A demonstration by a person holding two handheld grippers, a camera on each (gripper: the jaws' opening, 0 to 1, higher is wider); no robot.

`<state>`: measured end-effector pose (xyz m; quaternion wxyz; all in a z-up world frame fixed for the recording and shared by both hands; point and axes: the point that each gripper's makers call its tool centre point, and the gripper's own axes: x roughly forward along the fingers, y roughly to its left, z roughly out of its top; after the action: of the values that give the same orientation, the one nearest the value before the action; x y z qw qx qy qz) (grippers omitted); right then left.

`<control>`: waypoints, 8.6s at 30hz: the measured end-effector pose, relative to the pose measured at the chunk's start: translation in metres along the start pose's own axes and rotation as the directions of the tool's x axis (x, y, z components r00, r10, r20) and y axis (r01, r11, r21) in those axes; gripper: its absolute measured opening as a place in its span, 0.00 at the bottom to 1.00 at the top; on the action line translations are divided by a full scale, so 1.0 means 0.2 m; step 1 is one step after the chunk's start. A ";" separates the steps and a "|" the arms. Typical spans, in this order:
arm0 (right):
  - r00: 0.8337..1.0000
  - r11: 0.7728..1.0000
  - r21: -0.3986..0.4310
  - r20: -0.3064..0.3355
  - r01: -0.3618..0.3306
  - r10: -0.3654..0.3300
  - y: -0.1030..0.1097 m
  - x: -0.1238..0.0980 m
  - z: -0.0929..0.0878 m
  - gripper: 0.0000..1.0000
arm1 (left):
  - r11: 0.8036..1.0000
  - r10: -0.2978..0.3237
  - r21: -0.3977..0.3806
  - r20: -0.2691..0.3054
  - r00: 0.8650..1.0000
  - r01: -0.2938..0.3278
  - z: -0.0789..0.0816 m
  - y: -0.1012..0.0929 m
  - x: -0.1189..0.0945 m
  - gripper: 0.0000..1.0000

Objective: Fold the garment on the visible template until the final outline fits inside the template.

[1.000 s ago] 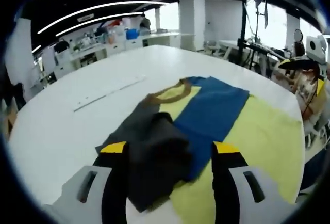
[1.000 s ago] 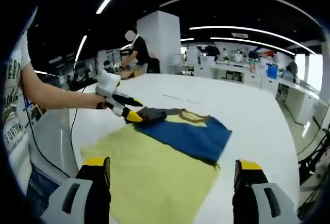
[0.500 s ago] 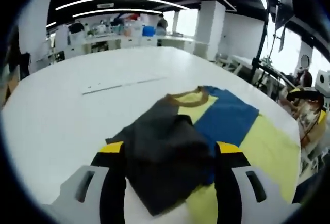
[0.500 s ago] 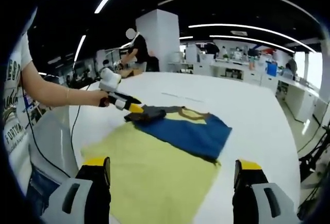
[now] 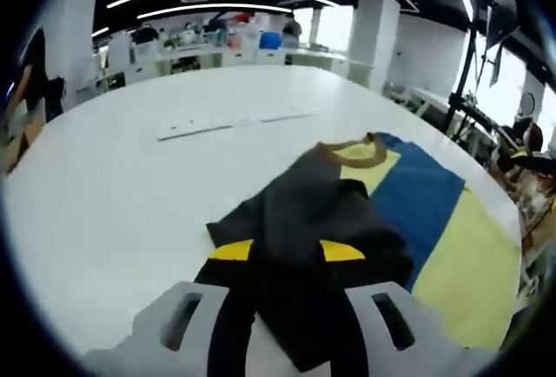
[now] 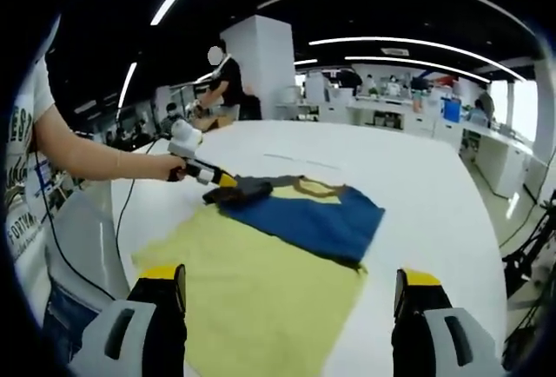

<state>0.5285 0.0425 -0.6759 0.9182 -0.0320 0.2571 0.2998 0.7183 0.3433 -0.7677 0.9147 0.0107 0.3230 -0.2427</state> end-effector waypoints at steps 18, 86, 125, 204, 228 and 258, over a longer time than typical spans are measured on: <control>1.000 1.000 0.009 0.000 -0.001 0.001 0.01 0.02 -0.01 0.99 | 1.000 0.016 0.015 -0.024 1.000 -0.016 -0.01 -0.01 -0.06 0.01; 0.997 0.995 -0.048 -0.019 -0.082 0.081 0.11 0.06 -0.02 0.99 | 0.884 0.467 -0.103 0.214 0.858 -0.456 0.21 0.62 -1.15 0.00; 0.993 0.990 -0.074 -0.031 -0.117 0.115 0.16 0.01 -0.05 0.99 | 0.996 0.088 -0.040 0.364 0.927 -0.079 0.66 -0.14 -0.62 0.00; 0.994 0.998 -0.014 -0.092 -0.064 0.062 0.05 -0.03 -0.20 0.99 | 0.860 -0.380 0.352 -0.037 0.924 0.369 0.27 -1.53 0.40 0.01; 0.986 0.990 -0.052 -0.117 -0.129 0.122 0.09 -0.03 -0.22 0.99 | 0.843 -0.450 0.394 0.139 0.882 0.368 0.35 -1.37 0.07 0.94; 0.948 0.949 -0.161 -0.217 -0.271 0.234 0.19 -0.10 -0.28 0.99 | 0.872 -0.394 0.348 0.084 0.916 0.343 -0.06 -0.96 -0.58 0.99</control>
<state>0.4683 0.0517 -0.7113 0.8350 -0.1146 0.3184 0.4338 0.5476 0.2266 -0.6820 0.8588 0.0816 0.2038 -0.4630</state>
